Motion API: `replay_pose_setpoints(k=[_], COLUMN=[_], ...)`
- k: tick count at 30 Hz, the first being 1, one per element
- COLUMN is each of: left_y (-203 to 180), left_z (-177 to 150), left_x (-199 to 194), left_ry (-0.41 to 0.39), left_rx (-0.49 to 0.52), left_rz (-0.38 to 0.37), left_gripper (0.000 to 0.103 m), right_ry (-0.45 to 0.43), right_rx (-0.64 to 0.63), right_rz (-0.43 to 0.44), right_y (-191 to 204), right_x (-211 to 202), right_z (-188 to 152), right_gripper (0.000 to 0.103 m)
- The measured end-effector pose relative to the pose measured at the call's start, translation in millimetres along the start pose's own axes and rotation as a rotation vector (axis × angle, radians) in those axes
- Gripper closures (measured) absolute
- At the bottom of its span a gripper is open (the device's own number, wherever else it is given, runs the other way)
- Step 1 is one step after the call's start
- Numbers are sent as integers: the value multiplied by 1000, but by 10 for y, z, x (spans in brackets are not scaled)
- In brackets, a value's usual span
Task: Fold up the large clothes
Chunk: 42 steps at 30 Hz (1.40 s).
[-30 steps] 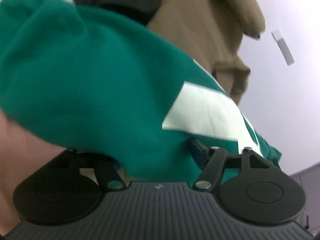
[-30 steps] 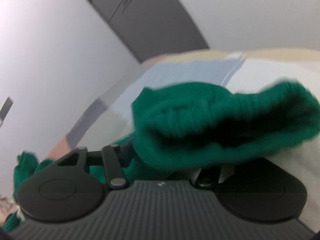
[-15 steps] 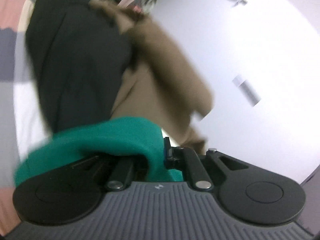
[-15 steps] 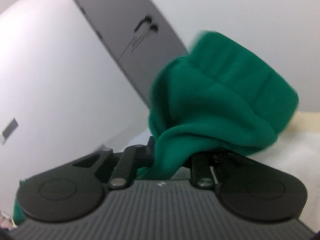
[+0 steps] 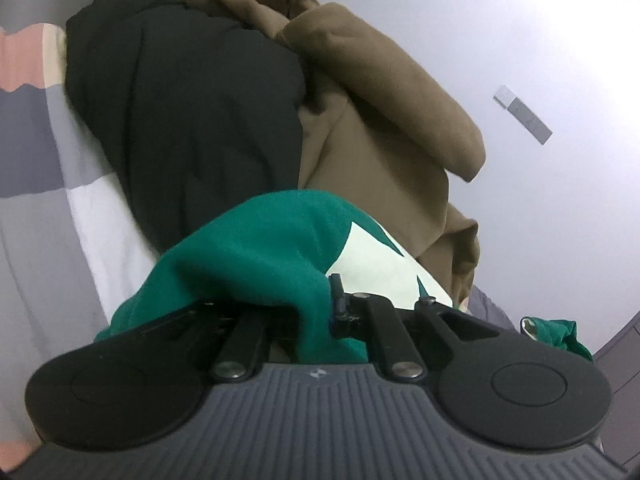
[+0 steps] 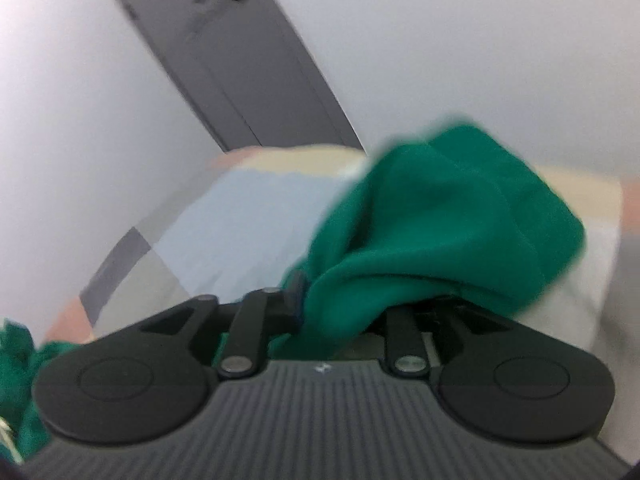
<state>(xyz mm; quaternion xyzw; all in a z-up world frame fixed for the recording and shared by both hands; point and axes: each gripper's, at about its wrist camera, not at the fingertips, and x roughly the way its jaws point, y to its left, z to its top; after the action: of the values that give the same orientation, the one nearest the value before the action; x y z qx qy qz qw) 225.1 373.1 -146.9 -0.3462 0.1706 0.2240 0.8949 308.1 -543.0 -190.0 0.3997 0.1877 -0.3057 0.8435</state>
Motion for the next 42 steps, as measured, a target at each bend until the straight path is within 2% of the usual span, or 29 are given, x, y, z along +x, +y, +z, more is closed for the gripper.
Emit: replay_pose_setpoints(k=[1,2,3,5,7,11,13,16,19,22,28,31,33,34,35,37,38,39,42], left_y=[-8,-26,-23,-60,-107,-264,-354,-492,-713,-955,-1274,-1376,-1451,-1478,-1498,-1503,-1508,-1510,-1513], left_z=[-5,-5,3,-55,-105,-186,-226,-300,-372,-490,-817,-969,-1071,-1113,-1146,-1189,-1205,-1213,-1221], left_x=[-10,-34,-45,-199,-366,-567,-644,-752,-837,-910,-887,-817,-763,-736,-706,-652,-617,-578,-507], left_ry=[7,16,26,38,37,84,111,142,153,158,245,273,284,289,293,303,309,315,326], left_rx=[3,3,1,25,63,129,145,167,253,354,436,468,501,518,527,534,535,533,523], left_rz=[9,16,23,33,38,33,34,-2,-32,-56,-127,-148,-146,-144,-144,-144,-142,-141,-145], left_gripper=[88,82,78,54,44,43,43,43,43,43,43,43,43,43,43,43,43,43,43], right_ry=[5,11,13,16,1,-60,-106,-162,-122,-58,-36,-45,-38,-26,-13,19,32,49,96], right_rx=[40,81,110,165,214,251,203,135,113,115,75,-40,-135,-143,-137,-131,-137,-140,-149], right_rz=[-6,-6,-5,0,-3,4,6,18,70,110,11,-51,-100,-117,-129,-175,-197,-204,-181], right_y=[-28,-56,-52,-25,-37,-103,0,119,47,55,178,323,440,451,407,378,370,374,407], right_x=[-44,-97,-144,-253,-388,-609,-768,-834,-758,-530,51,229,340,401,481,589,598,630,581], right_z=[3,7,-20,-30,6,39,63,59,30,-37,-95,-48,46,115,150,305,366,434,550], right_gripper=[58,47,40,38,38,36,36,36,35,27,27,27,29,31,38,58,73,80,90])
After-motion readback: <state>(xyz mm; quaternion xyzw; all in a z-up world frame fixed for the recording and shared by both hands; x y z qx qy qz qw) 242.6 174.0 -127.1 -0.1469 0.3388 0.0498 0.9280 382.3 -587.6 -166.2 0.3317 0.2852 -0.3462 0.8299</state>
